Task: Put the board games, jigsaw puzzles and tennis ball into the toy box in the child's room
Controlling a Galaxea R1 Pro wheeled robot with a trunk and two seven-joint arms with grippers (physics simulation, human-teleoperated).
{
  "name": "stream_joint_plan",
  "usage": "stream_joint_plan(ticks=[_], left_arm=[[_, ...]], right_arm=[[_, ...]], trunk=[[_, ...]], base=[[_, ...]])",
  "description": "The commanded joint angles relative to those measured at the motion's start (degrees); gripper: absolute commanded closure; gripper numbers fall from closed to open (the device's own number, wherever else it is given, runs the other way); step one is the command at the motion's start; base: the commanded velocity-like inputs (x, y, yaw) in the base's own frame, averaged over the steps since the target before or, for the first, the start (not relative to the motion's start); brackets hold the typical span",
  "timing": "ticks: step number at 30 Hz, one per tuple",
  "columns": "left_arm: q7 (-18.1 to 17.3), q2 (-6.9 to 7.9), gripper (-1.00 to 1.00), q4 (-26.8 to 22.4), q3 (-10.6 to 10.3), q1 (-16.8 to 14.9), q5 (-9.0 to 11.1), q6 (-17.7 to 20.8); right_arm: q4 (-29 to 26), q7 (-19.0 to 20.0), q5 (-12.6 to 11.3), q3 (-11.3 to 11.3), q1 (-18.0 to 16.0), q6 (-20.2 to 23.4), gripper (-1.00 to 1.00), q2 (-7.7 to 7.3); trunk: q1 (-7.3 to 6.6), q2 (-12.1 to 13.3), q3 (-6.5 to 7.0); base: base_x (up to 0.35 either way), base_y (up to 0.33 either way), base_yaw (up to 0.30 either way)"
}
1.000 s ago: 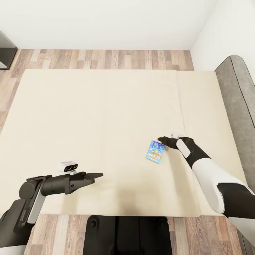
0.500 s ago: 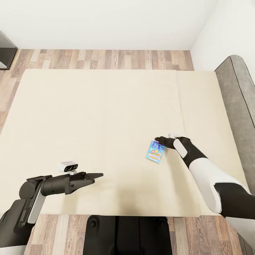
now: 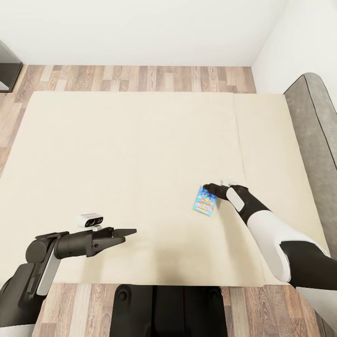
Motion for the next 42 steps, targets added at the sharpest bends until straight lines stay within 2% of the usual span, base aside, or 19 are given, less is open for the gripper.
stream_joint_plan(ticks=[1,28,32,37,42], left_arm=[[-0.2,0.02,-1.0,0.0,0.0,0.0,0.0,0.6],[-0.2,0.01,-1.0,0.0,0.0,0.0,-0.1,0.6],[-0.2,-0.03,-1.0,0.0,0.0,0.0,-0.1,0.6],[-0.2,-0.05,-1.0,0.0,0.0,0.0,-0.1,0.6],[-0.2,-0.06,-1.0,0.0,0.0,0.0,-0.1,0.6]], right_arm=[[0.0,0.0,-0.2,0.2,0.0,0.2,-1.0,-0.04],[0.2,1.1,-0.6,0.2,0.0,0.4,-1.0,-0.08],[0.2,2.5,-0.7,0.1,0.0,0.5,-1.0,-0.23],[0.2,6.4,-0.8,0.1,0.0,0.8,-1.0,-0.58],[0.2,8.9,-1.0,0.0,0.0,3.5,-1.0,-0.74]], trunk=[[0.03,-0.1,-0.06],[0.03,-0.1,-0.06],[0.03,-0.1,-0.06],[0.03,-0.1,-0.06],[0.03,-0.1,-0.06]], base=[[0.0,0.0,0.0],[0.0,0.0,0.0],[0.0,0.0,0.0],[0.0,0.0,0.0],[0.0,0.0,0.0]])
